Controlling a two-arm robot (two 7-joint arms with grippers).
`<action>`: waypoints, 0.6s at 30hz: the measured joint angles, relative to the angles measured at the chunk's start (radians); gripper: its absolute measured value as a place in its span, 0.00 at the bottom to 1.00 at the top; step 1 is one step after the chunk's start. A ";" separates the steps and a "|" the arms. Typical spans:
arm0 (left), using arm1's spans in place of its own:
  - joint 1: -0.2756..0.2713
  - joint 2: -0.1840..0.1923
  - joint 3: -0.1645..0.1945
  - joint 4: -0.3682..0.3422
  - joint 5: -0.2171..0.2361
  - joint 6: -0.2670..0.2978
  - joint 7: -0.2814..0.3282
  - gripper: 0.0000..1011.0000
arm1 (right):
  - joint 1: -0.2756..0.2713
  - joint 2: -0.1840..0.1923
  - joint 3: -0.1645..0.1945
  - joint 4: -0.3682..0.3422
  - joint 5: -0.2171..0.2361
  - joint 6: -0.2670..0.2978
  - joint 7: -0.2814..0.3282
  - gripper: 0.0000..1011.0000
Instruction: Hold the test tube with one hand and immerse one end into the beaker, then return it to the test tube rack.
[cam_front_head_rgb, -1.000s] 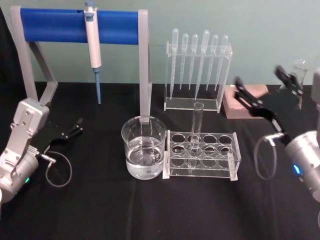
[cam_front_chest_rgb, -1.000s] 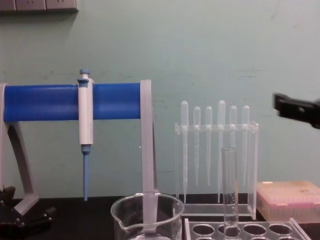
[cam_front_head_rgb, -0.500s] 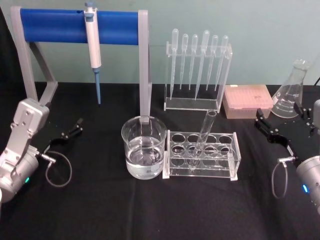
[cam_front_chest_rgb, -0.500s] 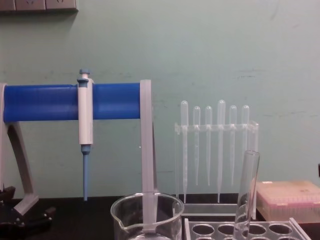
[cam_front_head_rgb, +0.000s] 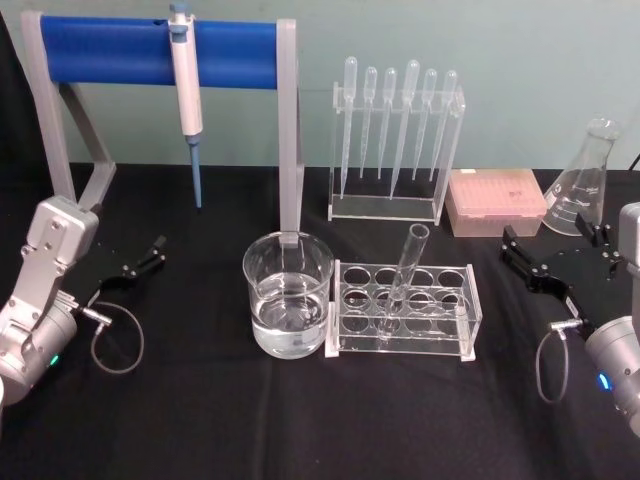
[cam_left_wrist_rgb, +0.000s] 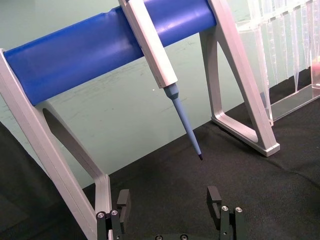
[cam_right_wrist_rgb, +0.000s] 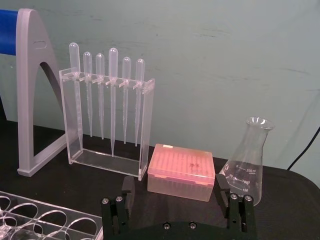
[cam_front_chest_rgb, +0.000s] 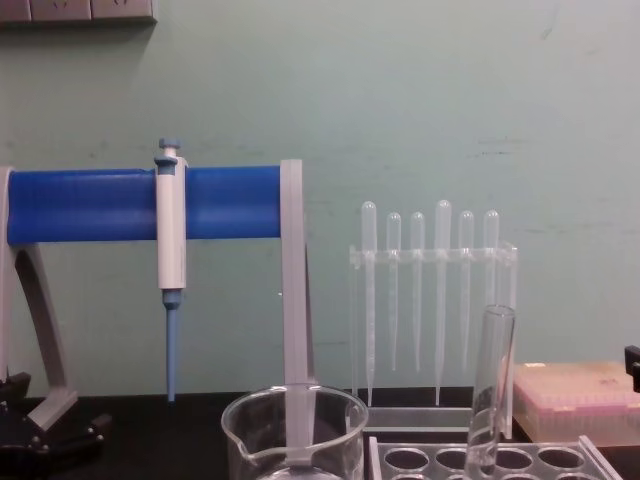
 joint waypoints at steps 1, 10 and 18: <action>0.000 0.000 0.000 0.000 0.000 0.000 0.000 0.99 | 0.000 0.000 0.000 0.000 0.000 0.000 0.000 0.99; 0.000 0.000 0.000 0.000 0.000 0.000 0.000 0.99 | 0.001 0.002 -0.001 -0.001 -0.002 -0.002 -0.004 0.99; 0.000 0.000 0.000 0.000 0.000 0.000 0.000 0.99 | 0.001 0.002 -0.002 -0.001 -0.003 -0.003 -0.006 0.99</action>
